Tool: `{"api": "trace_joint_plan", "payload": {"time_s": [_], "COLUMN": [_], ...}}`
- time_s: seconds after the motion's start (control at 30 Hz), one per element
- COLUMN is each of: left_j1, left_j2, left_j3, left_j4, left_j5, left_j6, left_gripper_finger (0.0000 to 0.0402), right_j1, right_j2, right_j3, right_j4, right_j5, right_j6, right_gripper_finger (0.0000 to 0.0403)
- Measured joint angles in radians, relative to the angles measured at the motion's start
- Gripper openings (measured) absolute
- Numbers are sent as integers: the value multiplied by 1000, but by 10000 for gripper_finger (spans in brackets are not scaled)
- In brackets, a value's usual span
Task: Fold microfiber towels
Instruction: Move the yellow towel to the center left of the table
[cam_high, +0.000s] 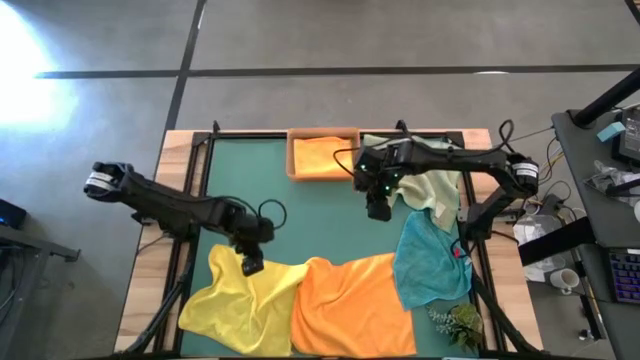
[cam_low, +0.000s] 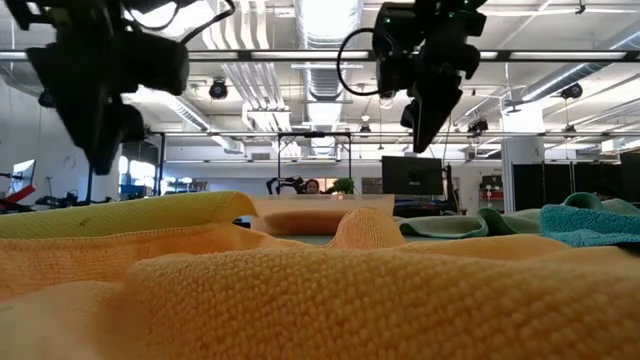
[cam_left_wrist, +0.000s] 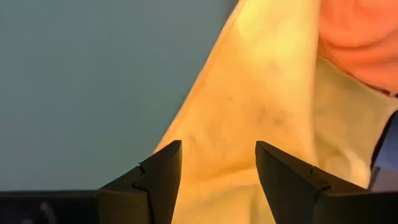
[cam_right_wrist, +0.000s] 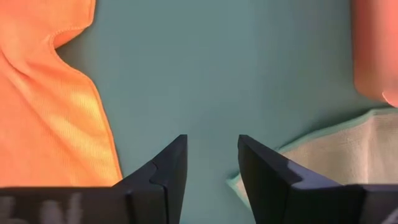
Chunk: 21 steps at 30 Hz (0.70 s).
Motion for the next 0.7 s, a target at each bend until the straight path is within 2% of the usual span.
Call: {"api": "trace_joint_plan", "payload": {"time_s": [0.2,0.3,0.4,0.7], "left_j1": [-19,-19,-19,-18], "left_j2": [4,12,35,185], "left_j3": [-59,-97,-126,-141], "left_j4": [15,87,191,258], "left_j5": [70,76,78,116], "left_j6": [-102,-148,-148,-89], "left_gripper_finger": [189,189,189,189], "right_j1": [-1,-1,-1,-1], "right_j2": [0,0,0,0], "right_j3": [-1,-1,-3,-3], "right_j4": [39,69,96,103], "right_j5": [1,0,1,6], "right_j6": [-1,-4,-3,-4], "right_gripper_finger": [132,131,128,129]}}
